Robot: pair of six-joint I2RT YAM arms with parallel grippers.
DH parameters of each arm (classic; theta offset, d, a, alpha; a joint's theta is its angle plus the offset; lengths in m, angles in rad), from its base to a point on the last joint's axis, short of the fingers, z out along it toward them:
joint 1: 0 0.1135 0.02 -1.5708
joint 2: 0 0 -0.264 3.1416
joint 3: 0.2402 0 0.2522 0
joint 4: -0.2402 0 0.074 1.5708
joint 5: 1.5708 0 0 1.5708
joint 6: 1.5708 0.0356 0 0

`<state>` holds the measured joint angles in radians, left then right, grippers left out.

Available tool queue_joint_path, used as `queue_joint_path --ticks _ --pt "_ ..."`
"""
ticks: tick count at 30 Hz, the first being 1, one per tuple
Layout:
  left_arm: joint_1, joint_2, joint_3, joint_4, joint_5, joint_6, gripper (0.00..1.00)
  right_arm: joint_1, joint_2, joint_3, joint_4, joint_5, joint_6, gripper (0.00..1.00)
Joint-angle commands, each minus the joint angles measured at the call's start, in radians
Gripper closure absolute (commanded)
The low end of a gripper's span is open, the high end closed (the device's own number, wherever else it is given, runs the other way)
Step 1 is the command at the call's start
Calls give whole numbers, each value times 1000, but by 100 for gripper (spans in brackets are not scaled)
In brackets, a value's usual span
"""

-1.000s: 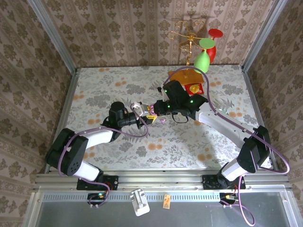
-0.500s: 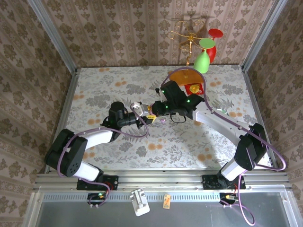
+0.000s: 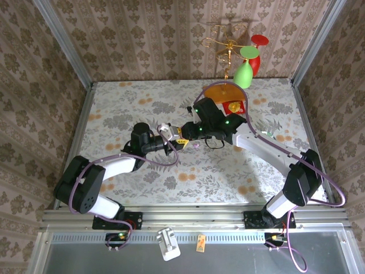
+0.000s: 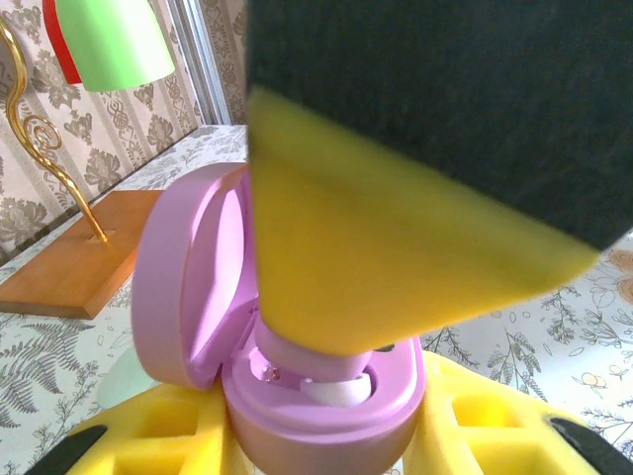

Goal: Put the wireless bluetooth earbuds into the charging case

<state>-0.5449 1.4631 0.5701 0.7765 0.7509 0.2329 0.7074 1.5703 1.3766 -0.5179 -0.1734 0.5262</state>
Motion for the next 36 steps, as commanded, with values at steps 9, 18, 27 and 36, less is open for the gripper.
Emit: queue_joint_path --ticks 9,18,27,36 --pt "-7 -25 8 13 8 18 77 10 -8 12 11 -12 6 76" --pt "-7 -27 10 15 7 16 77 6 14 35 -75 55 22 82" --pt "-6 -21 8 21 2 19 77 4 -18 12 -35 12 43 83" --pt "2 -26 -22 100 14 17 77 -11 -89 -63 83 8 49 80"
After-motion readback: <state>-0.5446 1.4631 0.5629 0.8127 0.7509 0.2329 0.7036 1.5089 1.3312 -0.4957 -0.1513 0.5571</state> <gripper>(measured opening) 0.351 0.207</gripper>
